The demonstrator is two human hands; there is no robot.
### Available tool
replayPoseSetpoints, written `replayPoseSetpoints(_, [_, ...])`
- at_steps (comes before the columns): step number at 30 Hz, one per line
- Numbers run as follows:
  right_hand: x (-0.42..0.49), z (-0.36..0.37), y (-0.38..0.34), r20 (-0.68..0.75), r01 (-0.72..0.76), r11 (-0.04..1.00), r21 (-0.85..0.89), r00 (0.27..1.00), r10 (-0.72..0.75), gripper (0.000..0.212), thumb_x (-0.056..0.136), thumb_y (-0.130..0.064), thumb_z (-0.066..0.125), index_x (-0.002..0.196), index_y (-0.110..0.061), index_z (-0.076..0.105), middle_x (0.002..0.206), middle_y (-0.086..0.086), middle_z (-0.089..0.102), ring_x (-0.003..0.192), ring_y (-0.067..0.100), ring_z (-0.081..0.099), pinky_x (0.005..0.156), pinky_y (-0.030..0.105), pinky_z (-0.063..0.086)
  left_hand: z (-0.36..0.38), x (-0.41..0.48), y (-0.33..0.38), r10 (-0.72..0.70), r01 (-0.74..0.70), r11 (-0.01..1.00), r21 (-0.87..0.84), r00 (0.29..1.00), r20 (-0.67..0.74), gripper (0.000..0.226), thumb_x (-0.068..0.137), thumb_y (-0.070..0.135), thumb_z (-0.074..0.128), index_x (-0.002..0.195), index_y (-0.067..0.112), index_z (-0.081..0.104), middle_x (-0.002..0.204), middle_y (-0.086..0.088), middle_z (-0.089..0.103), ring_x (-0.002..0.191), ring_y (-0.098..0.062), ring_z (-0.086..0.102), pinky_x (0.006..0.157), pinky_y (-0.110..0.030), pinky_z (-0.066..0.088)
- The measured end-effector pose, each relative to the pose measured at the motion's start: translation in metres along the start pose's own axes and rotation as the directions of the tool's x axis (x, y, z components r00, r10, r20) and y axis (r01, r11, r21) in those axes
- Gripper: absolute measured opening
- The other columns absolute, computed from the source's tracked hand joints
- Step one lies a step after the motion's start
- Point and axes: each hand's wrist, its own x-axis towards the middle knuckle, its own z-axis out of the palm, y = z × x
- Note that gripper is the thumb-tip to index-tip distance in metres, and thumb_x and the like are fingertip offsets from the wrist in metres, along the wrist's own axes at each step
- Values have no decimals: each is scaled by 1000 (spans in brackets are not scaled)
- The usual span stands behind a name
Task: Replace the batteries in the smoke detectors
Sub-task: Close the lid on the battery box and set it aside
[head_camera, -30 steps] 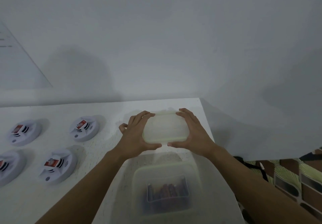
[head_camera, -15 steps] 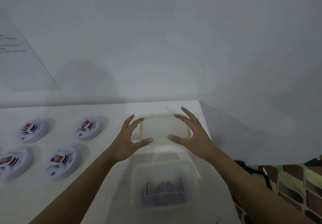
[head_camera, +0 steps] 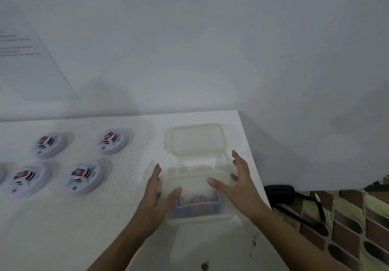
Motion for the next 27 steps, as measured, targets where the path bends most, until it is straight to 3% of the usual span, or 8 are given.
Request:
replayPoseSetpoints(6, [12,-1,3,-38,24,998,62,999,-22,115,61,-53,89,153,-44,20,156,-21,27,139,1,31,106,20,32,9,11,13,69,-67,996,51,997,-36,98,81,55,60,159,36,4,165,21,8,148,-3,18,121,-32,24])
replayPoseSetpoints(12, [39,-6,1,-12,44,995,88,999,-43,116,60,-54,89,155,-37,25,156,-21,32,142,-1,32,116,24,32,12,34,23,82,-82,996,47,997,-3,99,81,54,59,159,36,0,159,25,9,143,0,18,119,-28,23])
replayPoseSetpoints(14, [48,-8,-4,10,38,996,76,999,-39,111,68,-46,88,156,-33,23,157,-20,31,143,1,33,114,22,33,13,43,25,81,-81,996,37,997,13,97,84,54,58,159,37,-1,158,27,10,142,1,20,118,-27,25])
replayPoseSetpoints(16, [58,-9,-6,52,48,997,57,997,-51,103,73,-44,86,156,-30,26,157,-17,35,142,5,38,117,31,37,15,50,26,92,-93,995,33,995,31,90,91,48,56,160,34,-1,158,26,14,142,2,22,114,-19,25])
replayPoseSetpoints(18, [66,-10,-8,73,62,998,29,995,-64,90,77,-41,85,151,-27,35,146,-11,51,134,11,51,111,41,45,16,57,26,91,-93,995,33,995,42,84,97,41,55,160,32,-1,155,25,19,140,2,26,109,-15,26])
replayPoseSetpoints(22, [83,-11,-14,57,95,995,15,994,-96,79,80,-34,84,146,-25,42,132,-8,63,122,12,61,106,42,50,14,75,27,98,-100,994,41,994,39,82,98,42,54,160,32,2,154,26,23,139,1,30,107,-11,27])
replayPoseSetpoints(25, [98,-10,-19,57,105,994,-8,993,-105,80,79,-38,83,147,-25,42,131,-9,64,121,11,62,105,42,51,14,91,33,106,-109,992,67,993,57,80,101,37,52,161,28,0,153,27,21,133,6,31,89,11,26])
replayPoseSetpoints(27, [107,-8,-21,47,100,995,-20,994,-99,79,80,-38,82,147,-25,42,131,-9,64,120,11,62,105,41,51,12,101,40,98,-103,992,74,993,69,80,102,33,52,160,26,-2,148,29,25,121,19,39,81,13,28])
